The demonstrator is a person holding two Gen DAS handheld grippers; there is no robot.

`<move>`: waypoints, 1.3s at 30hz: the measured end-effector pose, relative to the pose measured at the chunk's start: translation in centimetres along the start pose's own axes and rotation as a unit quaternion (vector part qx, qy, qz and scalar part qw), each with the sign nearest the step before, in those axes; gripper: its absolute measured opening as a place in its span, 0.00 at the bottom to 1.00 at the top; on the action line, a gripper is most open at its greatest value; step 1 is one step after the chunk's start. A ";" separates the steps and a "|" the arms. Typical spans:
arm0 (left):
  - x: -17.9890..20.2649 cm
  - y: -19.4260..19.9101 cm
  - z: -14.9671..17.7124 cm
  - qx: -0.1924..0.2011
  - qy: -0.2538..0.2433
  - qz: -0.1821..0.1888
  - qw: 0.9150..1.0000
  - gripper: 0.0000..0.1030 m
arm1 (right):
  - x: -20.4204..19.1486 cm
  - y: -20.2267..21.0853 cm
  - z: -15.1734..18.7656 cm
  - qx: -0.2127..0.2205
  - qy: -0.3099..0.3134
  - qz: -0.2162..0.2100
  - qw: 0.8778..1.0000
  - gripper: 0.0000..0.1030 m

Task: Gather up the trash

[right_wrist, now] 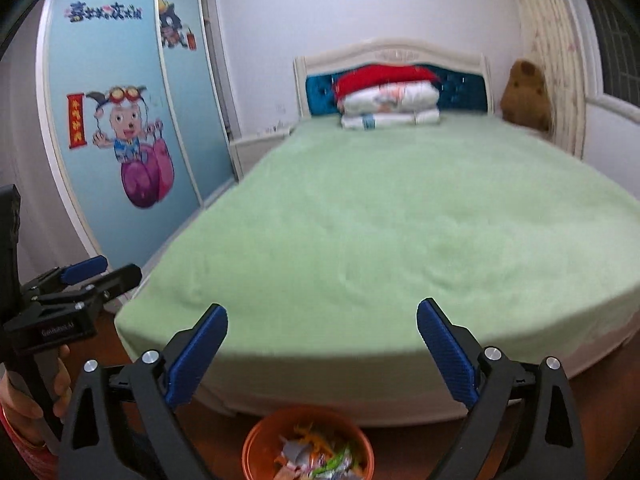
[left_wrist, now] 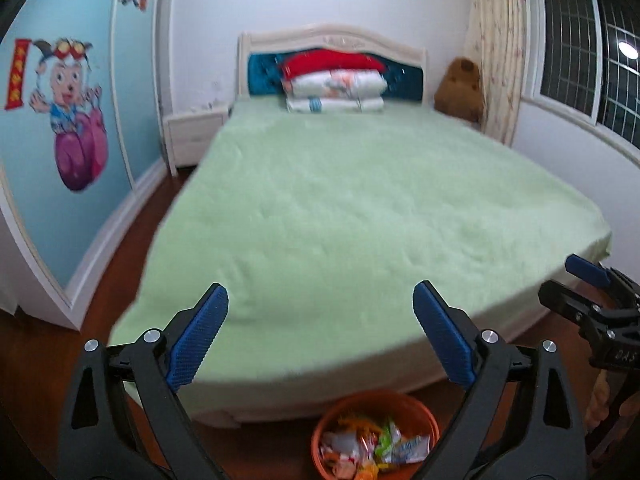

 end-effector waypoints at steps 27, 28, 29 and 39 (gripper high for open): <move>-0.5 2.7 -4.7 0.076 0.023 -0.020 0.997 0.89 | -1.0 3.9 -4.0 0.079 0.019 -0.005 0.997 0.94; -0.6 2.7 -4.8 0.077 0.025 -0.020 0.997 0.89 | -1.1 3.9 -4.0 0.080 0.020 -0.005 0.997 0.94; -0.4 2.9 -4.7 0.078 0.025 -0.021 0.996 0.89 | -1.1 4.0 -4.0 0.080 0.020 -0.005 0.997 0.94; -0.3 3.7 -5.2 0.091 0.023 -0.024 0.995 0.89 | -1.0 4.2 -4.1 0.082 0.023 -0.007 0.996 0.94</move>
Point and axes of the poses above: each gripper's, at about its wrist camera, not at the fingertips, and y roughly against the way its jaws point, x to its right, z to its underside, the point moved 1 cm from there along -y, roughly the way its jaws point, and after that the axes turned 7 degrees about x, right-handed, at the moved point
